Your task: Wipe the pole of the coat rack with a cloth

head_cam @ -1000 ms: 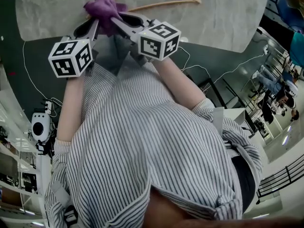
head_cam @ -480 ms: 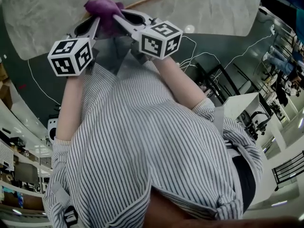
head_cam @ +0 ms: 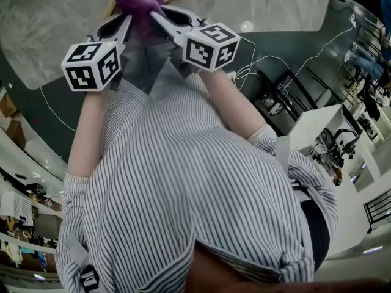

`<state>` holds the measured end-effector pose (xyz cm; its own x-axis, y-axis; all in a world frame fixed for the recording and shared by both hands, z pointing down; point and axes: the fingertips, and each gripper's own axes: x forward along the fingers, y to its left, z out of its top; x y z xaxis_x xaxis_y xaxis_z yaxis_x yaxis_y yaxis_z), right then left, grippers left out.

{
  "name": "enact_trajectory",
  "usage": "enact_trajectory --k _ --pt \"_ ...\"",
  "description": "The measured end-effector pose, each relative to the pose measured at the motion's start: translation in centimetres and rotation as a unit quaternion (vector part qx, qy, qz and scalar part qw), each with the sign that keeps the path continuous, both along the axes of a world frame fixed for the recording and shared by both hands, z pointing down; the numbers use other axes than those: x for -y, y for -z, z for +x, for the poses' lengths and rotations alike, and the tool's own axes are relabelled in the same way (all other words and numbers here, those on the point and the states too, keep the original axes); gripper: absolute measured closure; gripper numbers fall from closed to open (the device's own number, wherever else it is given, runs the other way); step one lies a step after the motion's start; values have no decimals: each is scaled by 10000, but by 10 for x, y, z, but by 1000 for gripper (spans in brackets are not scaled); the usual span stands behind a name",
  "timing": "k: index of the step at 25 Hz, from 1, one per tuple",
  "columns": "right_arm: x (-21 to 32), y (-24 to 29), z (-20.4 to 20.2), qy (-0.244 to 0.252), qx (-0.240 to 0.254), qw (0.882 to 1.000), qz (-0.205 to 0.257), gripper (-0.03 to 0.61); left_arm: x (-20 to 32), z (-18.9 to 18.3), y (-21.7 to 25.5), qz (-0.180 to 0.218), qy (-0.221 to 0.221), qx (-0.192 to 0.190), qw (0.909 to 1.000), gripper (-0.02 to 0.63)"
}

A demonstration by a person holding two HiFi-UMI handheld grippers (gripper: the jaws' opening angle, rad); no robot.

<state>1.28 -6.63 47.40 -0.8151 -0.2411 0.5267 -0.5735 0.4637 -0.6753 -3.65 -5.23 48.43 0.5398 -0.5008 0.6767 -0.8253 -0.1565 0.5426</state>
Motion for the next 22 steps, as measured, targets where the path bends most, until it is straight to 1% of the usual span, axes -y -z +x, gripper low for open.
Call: enact_trajectory --k 4,9,13,22 --pt "10 -1 12 -195 -65 9998 56 511 8 16 0 43 -298 -14 9995 594" --pt "18 1 30 -489 -101 9987 106 511 18 32 4 96 -515 -39 9986 594" --pt "28 2 49 -683 -146 9974 160 511 26 47 6 112 -602 -87 9981 594" --pt "47 4 78 -1030 -231 9941 244 511 37 65 6 87 -733 -124 9972 594"
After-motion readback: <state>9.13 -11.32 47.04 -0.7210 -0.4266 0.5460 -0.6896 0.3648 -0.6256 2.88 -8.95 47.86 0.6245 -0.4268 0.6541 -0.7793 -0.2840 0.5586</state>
